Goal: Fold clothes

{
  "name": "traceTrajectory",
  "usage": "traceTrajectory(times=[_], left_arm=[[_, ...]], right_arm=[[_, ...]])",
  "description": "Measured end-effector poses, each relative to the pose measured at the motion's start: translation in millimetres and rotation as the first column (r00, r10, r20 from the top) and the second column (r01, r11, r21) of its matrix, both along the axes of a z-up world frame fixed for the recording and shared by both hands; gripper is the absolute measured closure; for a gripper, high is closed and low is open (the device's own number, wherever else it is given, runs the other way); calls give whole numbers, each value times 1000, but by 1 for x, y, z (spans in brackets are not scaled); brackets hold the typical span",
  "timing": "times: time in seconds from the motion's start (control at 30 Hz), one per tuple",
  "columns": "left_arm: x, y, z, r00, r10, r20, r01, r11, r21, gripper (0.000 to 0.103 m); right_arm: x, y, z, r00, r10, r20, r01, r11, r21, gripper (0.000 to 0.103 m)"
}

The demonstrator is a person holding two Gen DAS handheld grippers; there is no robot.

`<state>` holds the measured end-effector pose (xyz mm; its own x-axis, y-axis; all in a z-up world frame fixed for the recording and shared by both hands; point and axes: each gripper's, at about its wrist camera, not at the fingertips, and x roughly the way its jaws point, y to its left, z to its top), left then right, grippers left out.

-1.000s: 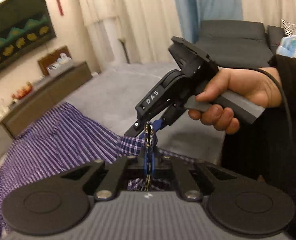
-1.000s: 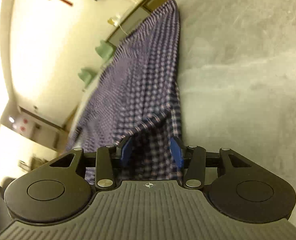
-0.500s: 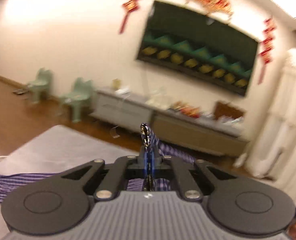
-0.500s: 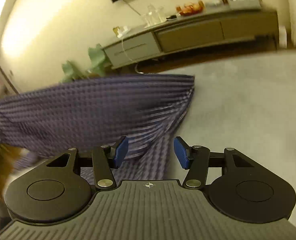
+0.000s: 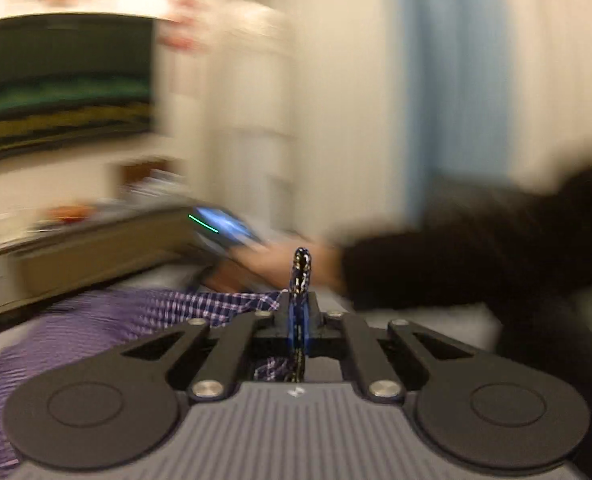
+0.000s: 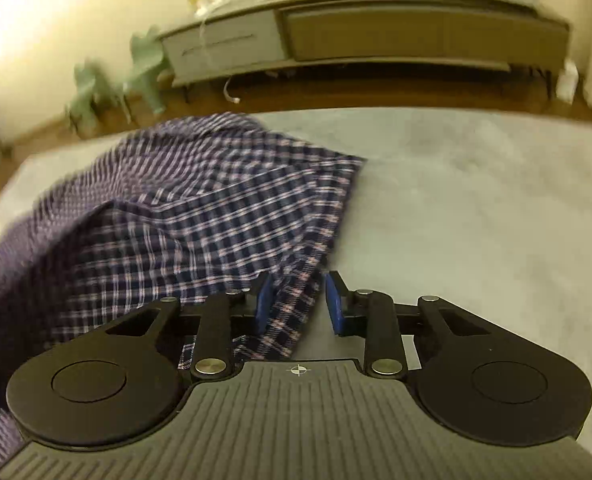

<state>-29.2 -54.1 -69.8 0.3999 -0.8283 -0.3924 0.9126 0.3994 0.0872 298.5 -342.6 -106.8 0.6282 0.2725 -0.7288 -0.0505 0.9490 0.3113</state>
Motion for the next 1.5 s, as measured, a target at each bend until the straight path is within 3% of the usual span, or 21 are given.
traceTrajectory(times=[0.07,0.13,0.3,0.43,0.5,0.6,0.7,0.73,0.8,0.83,0.9,0.97,1.0,1.07,1.13,1.2,1.3,1.4,1.5], left_arm=[[-13,-19,-27,997,-76,-2,75,993,93,99],[-13,-27,-46,996,-83,-24,86,984,154,99],[6,-29,-65,993,-49,-110,71,975,210,97],[-5,-26,-78,994,-24,-110,53,964,259,59],[-8,-23,-83,993,6,-120,27,962,271,59],[-14,-10,-84,987,66,-144,-28,967,252,58],[-19,12,-72,975,135,-174,-103,978,181,55],[-16,22,-64,968,160,-191,-134,981,144,49],[-12,52,-51,945,240,-222,-231,971,63,44],[-7,73,-43,922,300,-245,-304,952,22,40],[10,123,-31,847,428,-315,-468,882,-61,35],[34,183,-24,725,541,-427,-643,753,-138,26],[48,214,-25,637,575,-513,-728,668,-154,24],[77,277,-28,428,587,-687,-872,469,-142,23],[100,329,-41,267,534,-802,-946,305,-112,23],[123,354,-56,185,458,-870,-972,216,-93,22],[157,383,-79,95,343,-934,-992,106,-62,21],[180,399,-89,22,374,-927,-1000,8,-21,21],[195,414,-96,-67,407,-911,-995,-91,33,22]], right_arm=[[-14,-19,4,1000,-24,11,23,992,122,73],[-35,-30,6,1000,-20,16,17,985,174,73],[-92,-37,13,998,-11,59,1,986,169,72],[-134,-4,21,990,118,80,-126,987,104,72],[-154,14,25,979,186,86,-192,979,68,72],[-185,42,30,954,287,90,-290,957,14,72],[-209,70,8,929,371,0,-369,926,-79,72],[-216,77,4,922,386,-10,-384,914,-130,72],[-230,90,2,912,410,-16,-401,883,-245,73],[-236,90,7,915,404,4,-390,887,-246,72],[-246,86,19,925,374,61,-356,912,-204,70],[-249,91,13,927,376,21,-361,903,-235,66],[-249,97,5,921,389,-22,-379,881,-283,65],[-248,106,9,920,391,-24,-377,868,-322,64],[-248,115,16,921,389,-11,-367,862,-350,64],[-243,132,31,914,405,19,-376,866,-329,59],[-233,159,56,900,430,69,-396,873,-286,56],[-224,186,80,884,453,120,-416,876,-244,48],[-201,223,93,864,481,147,-448,868,-213,44]])
